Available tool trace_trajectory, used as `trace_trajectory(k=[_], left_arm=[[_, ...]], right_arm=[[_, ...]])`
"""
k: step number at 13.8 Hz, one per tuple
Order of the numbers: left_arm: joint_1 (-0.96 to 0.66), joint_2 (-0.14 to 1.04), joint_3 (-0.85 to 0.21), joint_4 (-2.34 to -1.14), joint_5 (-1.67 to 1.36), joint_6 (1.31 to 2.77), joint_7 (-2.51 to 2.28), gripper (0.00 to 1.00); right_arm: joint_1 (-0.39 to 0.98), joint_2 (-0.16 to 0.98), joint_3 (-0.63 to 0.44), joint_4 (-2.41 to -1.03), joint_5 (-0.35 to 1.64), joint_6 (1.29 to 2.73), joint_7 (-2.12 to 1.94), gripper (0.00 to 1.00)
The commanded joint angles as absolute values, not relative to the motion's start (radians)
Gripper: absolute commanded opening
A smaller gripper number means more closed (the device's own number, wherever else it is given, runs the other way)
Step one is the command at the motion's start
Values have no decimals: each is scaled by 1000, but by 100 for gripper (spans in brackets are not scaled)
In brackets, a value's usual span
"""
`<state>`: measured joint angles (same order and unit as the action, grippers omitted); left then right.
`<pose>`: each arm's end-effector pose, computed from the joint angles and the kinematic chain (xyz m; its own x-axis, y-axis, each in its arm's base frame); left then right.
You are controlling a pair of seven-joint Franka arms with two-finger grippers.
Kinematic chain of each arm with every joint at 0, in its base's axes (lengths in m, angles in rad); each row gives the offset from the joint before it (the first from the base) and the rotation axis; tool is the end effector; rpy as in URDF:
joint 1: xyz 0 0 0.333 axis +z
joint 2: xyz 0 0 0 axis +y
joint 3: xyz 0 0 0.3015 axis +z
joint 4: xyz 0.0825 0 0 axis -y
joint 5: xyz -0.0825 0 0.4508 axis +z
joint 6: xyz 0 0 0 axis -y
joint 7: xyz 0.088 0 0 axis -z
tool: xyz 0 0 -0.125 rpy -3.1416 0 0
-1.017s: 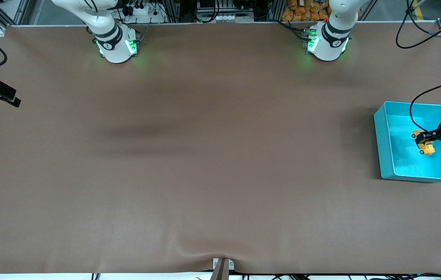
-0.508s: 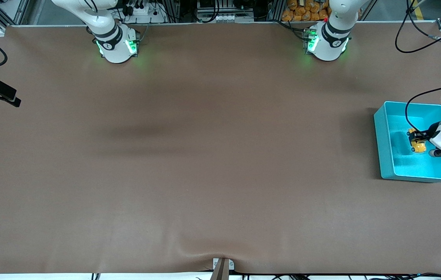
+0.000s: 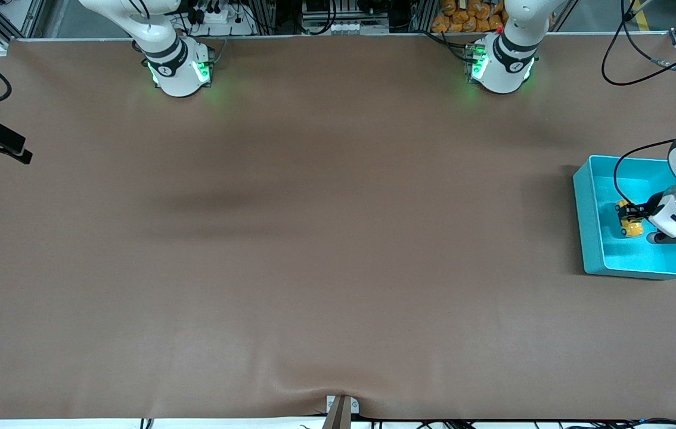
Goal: Wind and store yellow beetle car
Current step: 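Lower the car into the bin and open the left gripper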
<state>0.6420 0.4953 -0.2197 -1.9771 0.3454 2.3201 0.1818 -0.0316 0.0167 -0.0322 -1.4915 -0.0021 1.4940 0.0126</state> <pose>0.5741 0.2641 0.1273 0.9870 0.0130 -0.1605 -0.0009 -0.9963 -0.0865 0.6172 -0.0396 0.6174 0.9970 -0.0765 -0.0142 -0.0765 -0.9971 0.0028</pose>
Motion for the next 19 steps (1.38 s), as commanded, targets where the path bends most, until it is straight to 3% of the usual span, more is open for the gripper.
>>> trace_trajectory(k=[1,6,13,15,19], left_arm=[[640,496,-225,-1951,374,2321,176,100],[638,391,-280,-1936,373,2318,178,100],[629,246,-422,-1867,313,2180,144,100],[548,168,-408,-1867,266,2102,138,100],[298,34,-232,-1865,126,1982,109,100]], right_arm=[[-48,5,-17,-1505,-2,1494,20,100],[-46,5,-17,-1505,0,1494,20,100],[-46,2,-15,-1503,-3,1493,18,100],[-46,2,-15,-1503,-3,1494,18,100],[-46,3,-17,-1503,-5,1494,17,100]])
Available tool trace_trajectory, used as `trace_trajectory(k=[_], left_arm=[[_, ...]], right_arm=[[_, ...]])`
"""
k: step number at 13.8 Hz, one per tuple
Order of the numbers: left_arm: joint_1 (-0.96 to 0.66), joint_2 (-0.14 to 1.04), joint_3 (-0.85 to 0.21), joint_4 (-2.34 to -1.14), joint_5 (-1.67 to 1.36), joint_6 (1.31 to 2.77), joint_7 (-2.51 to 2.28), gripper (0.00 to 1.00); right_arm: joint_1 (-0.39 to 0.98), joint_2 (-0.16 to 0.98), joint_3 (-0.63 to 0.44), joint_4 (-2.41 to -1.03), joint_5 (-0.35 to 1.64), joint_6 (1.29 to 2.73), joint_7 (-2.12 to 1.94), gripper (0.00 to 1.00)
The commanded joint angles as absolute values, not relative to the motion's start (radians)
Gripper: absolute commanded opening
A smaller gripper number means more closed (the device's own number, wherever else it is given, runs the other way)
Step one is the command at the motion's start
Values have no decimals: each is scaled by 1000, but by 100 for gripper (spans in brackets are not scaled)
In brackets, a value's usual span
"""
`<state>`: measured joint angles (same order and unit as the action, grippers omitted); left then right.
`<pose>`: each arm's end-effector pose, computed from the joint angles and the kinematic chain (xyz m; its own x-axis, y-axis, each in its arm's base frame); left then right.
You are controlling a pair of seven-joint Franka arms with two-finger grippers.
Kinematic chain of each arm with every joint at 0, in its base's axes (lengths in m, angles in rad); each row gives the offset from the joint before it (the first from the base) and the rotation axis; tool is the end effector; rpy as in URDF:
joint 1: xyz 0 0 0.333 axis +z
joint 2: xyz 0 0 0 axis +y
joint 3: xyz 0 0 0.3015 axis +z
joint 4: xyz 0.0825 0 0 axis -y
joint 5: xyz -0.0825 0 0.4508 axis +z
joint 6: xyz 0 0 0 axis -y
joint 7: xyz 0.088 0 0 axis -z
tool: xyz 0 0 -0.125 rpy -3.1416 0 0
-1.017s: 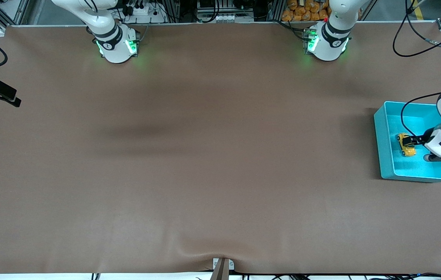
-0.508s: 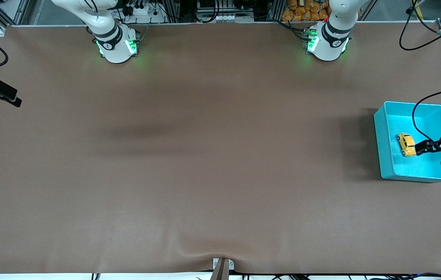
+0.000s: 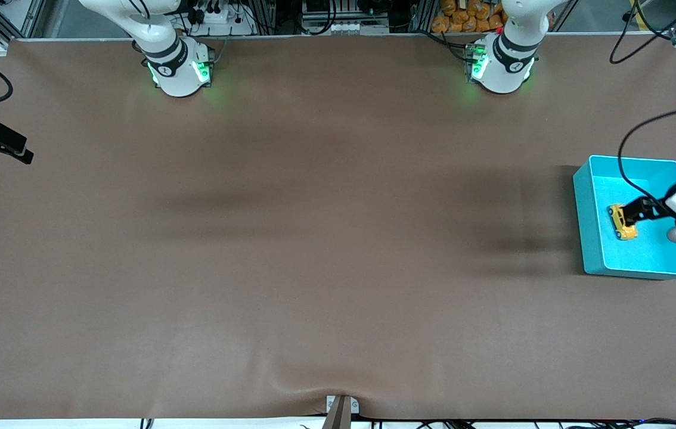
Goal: Wind and store yellow beetle car
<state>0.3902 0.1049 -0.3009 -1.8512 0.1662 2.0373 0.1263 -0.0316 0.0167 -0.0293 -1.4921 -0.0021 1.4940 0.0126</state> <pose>0.6562 0.0744 0.4174 0.9921 -0.1065 0.0662 -0.0971 -0.9864 -0.1323 0.6173 -0.0378 0.6171 0.9972 -0.0736 -0.0148 -0.0736 -0.9973 0.0028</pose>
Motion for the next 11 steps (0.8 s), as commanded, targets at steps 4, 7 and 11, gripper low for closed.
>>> trace_trajectory(k=[4,7,11], left_arm=[[142,15,-195,-1743,126,1795,-9,100],[-3,15,-83,-1634,104,1654,-28,100],[-58,11,-22,-1502,32,1500,-35,100]], right_arm=[[-44,5,-17,-1503,-5,1494,18,100],[-46,6,-17,-1505,-6,1500,18,100],[-46,6,-15,-1505,-9,1499,18,100]])
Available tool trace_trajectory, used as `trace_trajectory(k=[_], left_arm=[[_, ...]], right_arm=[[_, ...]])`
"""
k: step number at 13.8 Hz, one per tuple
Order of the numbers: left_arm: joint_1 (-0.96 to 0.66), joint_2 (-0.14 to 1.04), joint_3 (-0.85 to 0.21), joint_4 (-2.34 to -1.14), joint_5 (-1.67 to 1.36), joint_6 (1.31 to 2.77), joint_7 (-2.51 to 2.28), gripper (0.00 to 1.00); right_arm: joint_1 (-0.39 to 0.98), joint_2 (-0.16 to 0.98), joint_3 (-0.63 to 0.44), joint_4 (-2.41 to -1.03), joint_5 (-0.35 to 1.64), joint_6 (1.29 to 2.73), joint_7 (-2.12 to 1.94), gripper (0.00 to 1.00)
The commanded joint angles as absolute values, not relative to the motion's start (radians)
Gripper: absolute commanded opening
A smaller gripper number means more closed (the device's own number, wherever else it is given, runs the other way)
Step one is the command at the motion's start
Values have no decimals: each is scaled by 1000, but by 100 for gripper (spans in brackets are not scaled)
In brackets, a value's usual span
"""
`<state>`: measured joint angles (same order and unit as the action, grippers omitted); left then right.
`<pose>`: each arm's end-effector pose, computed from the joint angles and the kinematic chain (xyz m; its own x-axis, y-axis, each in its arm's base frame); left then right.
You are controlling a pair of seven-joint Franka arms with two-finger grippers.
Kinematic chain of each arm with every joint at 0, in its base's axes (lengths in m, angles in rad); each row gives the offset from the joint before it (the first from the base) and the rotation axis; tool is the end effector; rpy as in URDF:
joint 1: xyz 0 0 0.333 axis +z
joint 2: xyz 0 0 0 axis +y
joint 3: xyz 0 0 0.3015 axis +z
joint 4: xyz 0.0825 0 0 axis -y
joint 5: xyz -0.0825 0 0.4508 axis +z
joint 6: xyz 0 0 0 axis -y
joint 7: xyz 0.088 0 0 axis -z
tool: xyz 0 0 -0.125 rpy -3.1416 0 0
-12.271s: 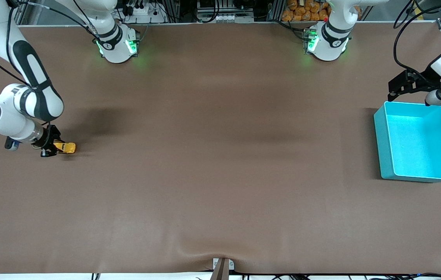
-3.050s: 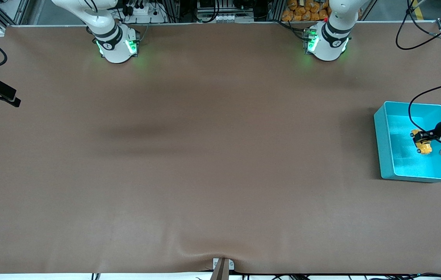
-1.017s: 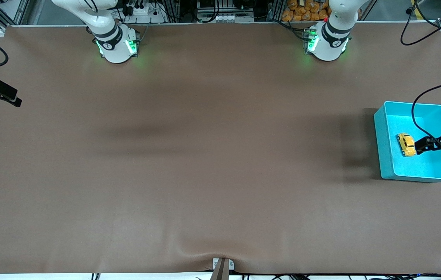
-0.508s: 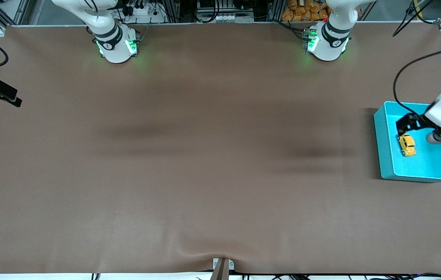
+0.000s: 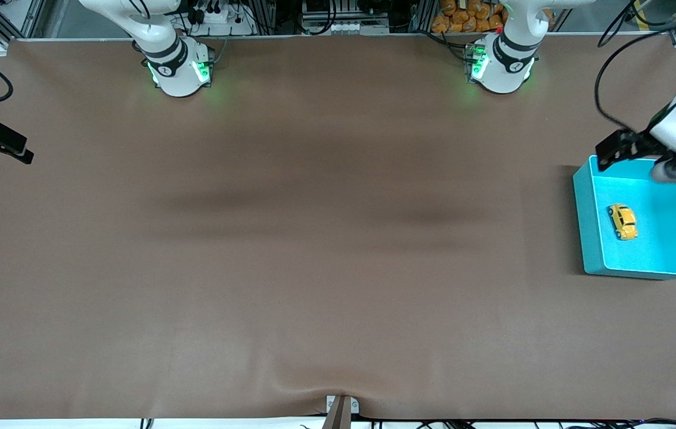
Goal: Wind and store yellow beetle car
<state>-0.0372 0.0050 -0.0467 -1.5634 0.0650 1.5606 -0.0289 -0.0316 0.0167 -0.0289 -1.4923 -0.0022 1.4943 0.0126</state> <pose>0.6201 -0.0439 0.5922 0.9985 -0.0544 -0.0059 -0.0546 -0.9964 -0.0649 0.6174 -0.0375 0.6170 0.9972 -0.0732 -0.0147 -0.0732 -0.9973 0.0029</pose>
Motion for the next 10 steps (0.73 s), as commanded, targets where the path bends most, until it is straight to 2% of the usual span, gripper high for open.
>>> trace_trajectory(k=[1,10], left_arm=[[-58,2,-17,-1502,22,1490,-38,100],[-41,-49,-18,-1506,0,1399,23,100]], right_arm=[[-46,6,-17,-1505,-9,1500,18,100],[-48,6,-15,-1503,-9,1500,18,100]])
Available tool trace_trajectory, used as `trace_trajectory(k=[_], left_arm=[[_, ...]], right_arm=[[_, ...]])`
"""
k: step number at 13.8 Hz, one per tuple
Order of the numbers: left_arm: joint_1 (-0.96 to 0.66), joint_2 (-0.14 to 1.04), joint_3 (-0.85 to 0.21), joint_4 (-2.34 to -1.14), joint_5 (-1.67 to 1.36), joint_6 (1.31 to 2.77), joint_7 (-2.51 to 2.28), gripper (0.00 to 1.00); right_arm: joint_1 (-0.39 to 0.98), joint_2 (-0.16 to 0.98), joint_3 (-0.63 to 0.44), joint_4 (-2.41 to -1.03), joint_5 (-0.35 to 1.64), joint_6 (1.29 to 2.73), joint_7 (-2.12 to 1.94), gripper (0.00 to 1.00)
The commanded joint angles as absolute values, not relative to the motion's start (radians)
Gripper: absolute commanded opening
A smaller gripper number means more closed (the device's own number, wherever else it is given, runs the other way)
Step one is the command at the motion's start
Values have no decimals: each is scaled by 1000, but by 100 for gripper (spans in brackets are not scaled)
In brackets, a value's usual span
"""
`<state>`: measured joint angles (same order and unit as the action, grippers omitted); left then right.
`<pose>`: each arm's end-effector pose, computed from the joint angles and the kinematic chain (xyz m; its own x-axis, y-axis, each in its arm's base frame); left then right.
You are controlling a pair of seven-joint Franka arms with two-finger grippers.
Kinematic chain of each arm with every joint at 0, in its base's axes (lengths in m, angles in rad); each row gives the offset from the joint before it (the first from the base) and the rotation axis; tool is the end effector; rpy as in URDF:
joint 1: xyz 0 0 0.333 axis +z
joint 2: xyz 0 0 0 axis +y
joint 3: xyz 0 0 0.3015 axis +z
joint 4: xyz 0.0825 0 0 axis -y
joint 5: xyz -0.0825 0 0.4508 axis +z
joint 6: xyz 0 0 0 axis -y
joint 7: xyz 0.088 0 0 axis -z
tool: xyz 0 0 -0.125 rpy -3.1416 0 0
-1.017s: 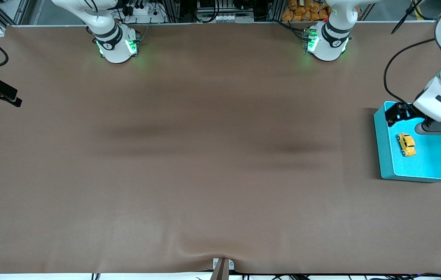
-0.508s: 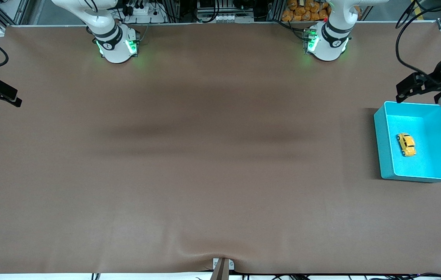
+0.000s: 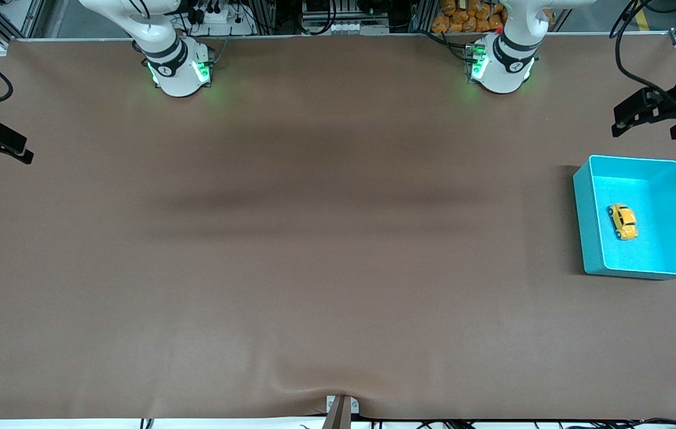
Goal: Wind and store yellow beetle car
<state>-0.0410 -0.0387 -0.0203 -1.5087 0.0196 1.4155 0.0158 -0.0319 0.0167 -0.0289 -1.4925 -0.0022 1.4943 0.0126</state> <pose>0.5911 -0.0338 0.6353 0.9958 -0.0738 -0.0548 -0.0750 -0.9970 -0.0194 0.6174 -0.0377 0.6169 0.9972 -0.0735 -0.0149 -0.0735 -0.9973 0.0029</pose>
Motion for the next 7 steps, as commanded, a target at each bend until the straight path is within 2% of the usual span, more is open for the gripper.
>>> trace_trajectory(k=[1,7], left_arm=[[-43,-49,-23,-1506,-2,1399,20,100],[-41,-49,-23,-1505,8,1405,28,100]], right_arm=[[-46,6,-17,-1503,-11,1500,18,100],[-46,6,-17,-1503,-11,1499,17,100]])
